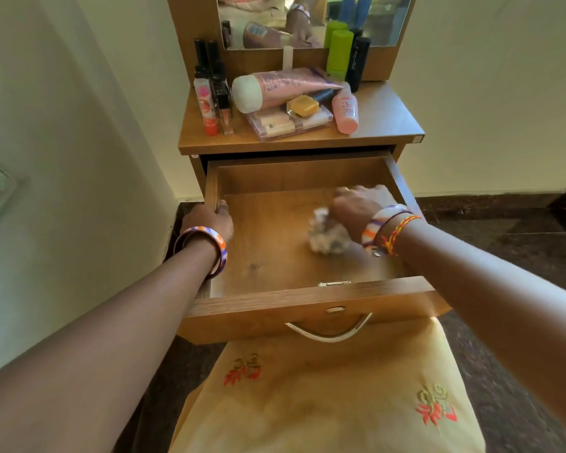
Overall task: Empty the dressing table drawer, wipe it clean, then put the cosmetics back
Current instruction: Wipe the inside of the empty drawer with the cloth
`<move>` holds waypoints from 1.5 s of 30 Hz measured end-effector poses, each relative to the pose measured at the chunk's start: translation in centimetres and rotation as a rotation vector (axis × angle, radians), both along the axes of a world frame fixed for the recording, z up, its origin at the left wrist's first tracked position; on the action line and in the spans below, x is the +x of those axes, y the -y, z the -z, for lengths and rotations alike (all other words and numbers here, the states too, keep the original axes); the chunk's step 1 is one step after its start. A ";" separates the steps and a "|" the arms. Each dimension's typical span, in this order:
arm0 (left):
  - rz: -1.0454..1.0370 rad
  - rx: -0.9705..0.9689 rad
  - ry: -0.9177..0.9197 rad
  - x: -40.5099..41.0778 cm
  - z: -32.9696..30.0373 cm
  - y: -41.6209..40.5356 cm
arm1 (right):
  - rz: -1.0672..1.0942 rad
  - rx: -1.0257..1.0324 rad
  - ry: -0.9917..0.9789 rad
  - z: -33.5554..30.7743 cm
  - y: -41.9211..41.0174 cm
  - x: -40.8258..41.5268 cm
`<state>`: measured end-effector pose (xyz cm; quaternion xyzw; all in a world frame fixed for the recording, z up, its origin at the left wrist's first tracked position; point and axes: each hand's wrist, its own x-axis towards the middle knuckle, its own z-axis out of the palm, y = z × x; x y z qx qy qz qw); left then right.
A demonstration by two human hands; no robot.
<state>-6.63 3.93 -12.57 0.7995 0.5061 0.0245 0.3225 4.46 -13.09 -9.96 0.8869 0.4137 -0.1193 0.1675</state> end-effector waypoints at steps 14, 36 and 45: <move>-0.025 -0.019 0.000 0.3 0.5 -0.3 | 0.007 -0.102 0.183 3.1 -7.6 1.9; -0.005 0.000 -0.009 0.1 -0.2 0.3 | 0.184 -0.396 -0.227 -2.1 -0.4 -2.6; -0.018 0.006 -0.006 0.4 0.2 0.1 | -0.039 -0.235 -0.574 1.2 -7.0 -3.9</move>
